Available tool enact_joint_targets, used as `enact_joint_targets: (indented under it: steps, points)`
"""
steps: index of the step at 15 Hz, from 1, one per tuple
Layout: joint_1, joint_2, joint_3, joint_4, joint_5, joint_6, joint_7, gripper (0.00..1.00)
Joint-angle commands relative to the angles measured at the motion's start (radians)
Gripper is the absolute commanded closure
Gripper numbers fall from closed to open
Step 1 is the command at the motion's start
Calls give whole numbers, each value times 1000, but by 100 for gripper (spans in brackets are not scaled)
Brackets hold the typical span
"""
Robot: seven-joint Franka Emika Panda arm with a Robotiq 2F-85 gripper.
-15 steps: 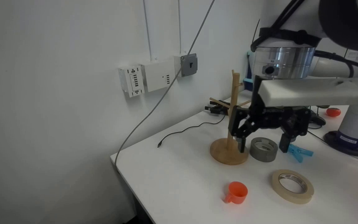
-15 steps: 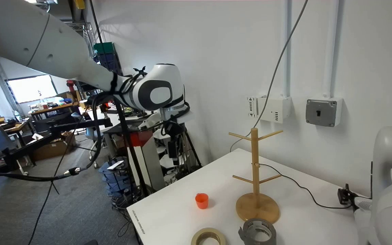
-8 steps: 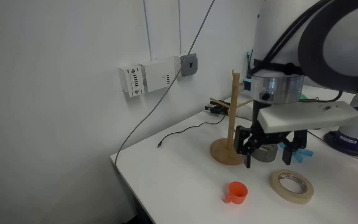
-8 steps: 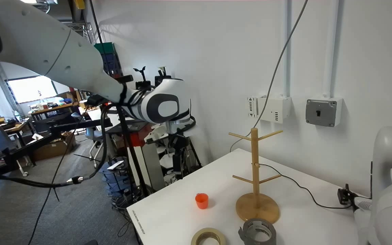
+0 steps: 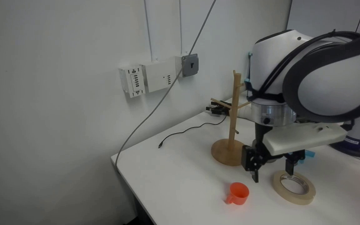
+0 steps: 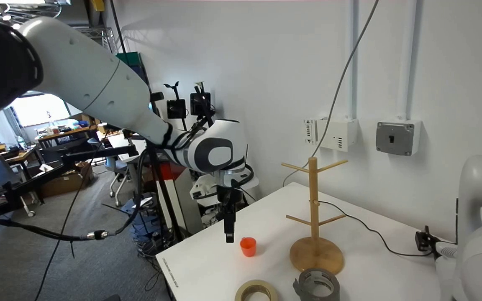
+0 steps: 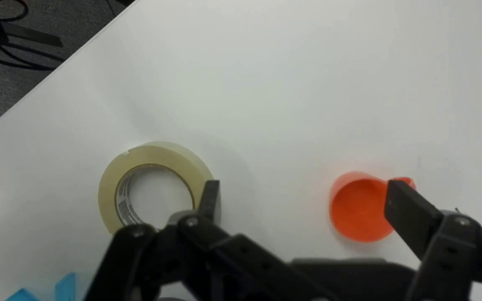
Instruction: Hang the orange cup on the stand
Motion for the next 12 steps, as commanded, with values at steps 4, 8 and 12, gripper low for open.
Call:
enact_joint_targets:
  steps: [4, 8, 12]
  points:
    - [27, 41, -32, 9, -19, 97, -33, 0]
    - [22, 83, -45, 14, -19, 200, -121, 0]
    - [5, 109, -50, 15, 9, 242, -260, 0]
